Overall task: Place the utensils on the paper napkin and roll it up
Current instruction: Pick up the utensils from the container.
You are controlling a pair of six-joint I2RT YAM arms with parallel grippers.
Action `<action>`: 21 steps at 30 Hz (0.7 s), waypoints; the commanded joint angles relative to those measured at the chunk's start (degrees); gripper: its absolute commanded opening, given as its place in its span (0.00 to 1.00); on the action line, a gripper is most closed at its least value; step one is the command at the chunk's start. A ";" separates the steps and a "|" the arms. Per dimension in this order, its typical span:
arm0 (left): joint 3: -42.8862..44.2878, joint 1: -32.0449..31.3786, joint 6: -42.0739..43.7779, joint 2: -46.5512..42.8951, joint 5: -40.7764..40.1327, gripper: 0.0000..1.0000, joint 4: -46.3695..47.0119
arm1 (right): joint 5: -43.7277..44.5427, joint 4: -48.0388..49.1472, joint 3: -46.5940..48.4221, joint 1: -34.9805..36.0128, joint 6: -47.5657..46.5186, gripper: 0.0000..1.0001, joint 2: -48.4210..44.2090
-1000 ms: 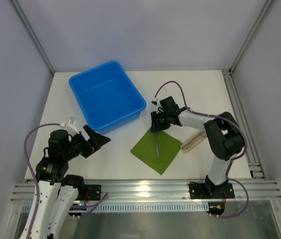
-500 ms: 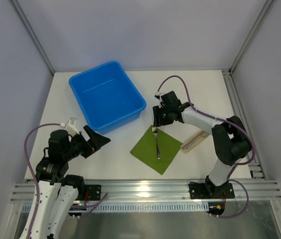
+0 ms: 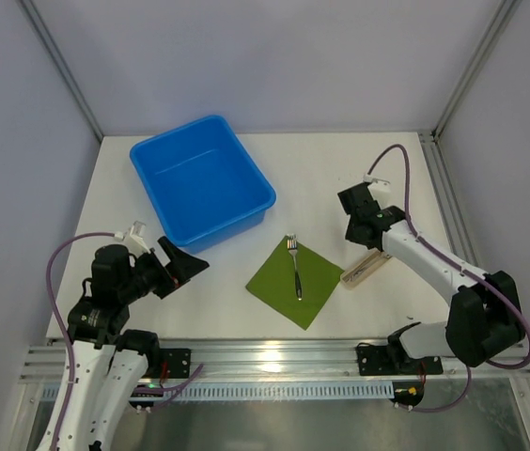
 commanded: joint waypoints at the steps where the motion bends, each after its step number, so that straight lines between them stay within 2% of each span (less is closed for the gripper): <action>1: 0.89 -0.10 0.65 0.30 2.04 0.91 1.78 | 7.20 -1.96 -4.66 -3.85 9.61 0.29 -3.15; 4: 1.07 -0.10 0.82 0.22 2.13 0.91 1.78 | 9.48 -4.32 -6.16 -6.76 13.66 0.24 -2.71; 10: 1.07 -0.10 0.91 0.13 2.48 0.92 1.61 | 3.86 0.49 -9.68 -12.30 13.85 0.19 -1.22; 21: 0.72 -0.19 1.00 0.04 2.40 0.91 1.61 | 0.17 4.27 -11.00 -14.07 12.88 0.15 1.33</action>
